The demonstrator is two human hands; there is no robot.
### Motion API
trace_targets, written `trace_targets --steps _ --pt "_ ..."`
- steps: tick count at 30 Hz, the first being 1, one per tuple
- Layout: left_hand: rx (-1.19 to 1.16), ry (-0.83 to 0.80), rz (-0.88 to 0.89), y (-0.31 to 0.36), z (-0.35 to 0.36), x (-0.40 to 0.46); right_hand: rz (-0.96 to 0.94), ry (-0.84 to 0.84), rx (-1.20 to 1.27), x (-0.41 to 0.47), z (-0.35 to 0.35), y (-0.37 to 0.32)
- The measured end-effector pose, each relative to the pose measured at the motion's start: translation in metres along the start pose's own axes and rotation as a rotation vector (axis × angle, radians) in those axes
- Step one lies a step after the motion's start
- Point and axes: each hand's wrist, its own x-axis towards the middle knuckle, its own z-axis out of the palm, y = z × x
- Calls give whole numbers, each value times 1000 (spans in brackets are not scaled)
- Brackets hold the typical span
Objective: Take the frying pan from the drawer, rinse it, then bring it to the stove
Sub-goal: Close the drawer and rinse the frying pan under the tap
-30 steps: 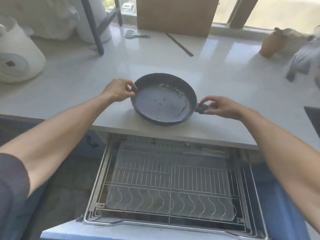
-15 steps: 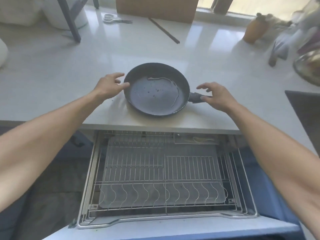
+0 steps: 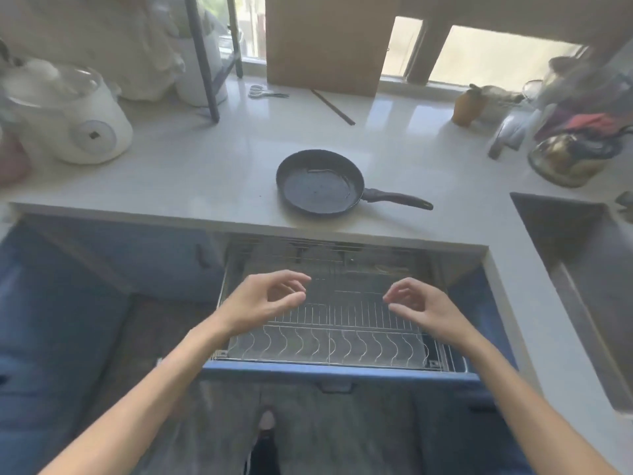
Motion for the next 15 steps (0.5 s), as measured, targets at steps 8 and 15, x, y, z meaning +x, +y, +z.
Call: trace_targets --steps 8,15 --pt "-72 63 -100 -25 160 -125 69 -52 211 -140 58 95" --pt "53 1 -284 -91 231 -125 198 -141 140 -163 121 164"
